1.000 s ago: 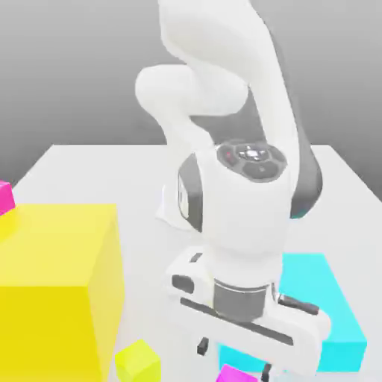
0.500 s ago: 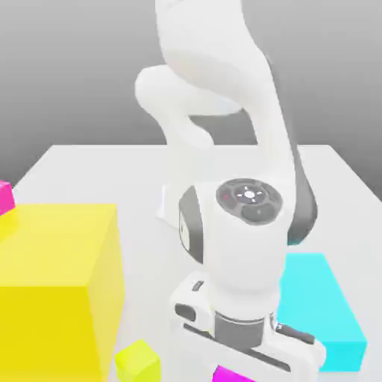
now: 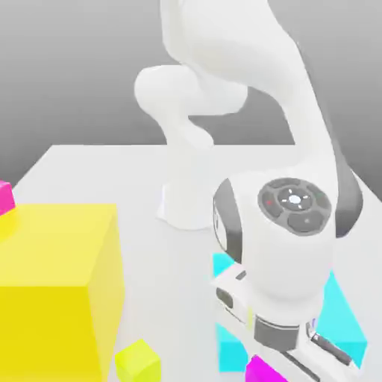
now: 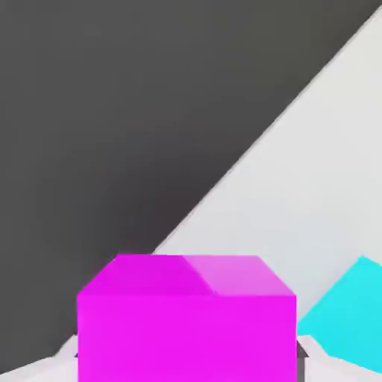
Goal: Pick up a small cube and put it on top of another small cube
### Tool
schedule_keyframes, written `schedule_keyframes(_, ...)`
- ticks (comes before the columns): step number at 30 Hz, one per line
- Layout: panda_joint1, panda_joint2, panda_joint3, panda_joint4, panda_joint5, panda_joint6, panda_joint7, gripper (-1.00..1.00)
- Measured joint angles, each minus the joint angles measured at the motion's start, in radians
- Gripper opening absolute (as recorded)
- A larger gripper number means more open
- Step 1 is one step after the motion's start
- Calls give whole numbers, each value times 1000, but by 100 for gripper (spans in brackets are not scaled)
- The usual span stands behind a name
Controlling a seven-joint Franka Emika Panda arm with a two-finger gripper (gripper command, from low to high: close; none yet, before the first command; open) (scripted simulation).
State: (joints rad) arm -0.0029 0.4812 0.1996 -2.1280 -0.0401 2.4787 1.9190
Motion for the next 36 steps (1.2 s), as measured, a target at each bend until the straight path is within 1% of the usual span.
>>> schedule_keyframes(6, 55, 20, -29, 42, 25, -24, 180, -100)
schedule_keyframes(15, 157, 24, -75, 92, 23, -44, 478, -100)
schedule_keyframes(28, 375, -15, -102, 160, -11, -69, 940, -100)
schedule_keyframes(29, 424, -21, -136, 165, 9, -70, 960, -100)
schedule_keyframes(30, 498, -27, -195, 170, 44, -71, 970, -100)
schedule_keyframes(36, 498, -27, -196, 169, 36, -65, 976, -100)
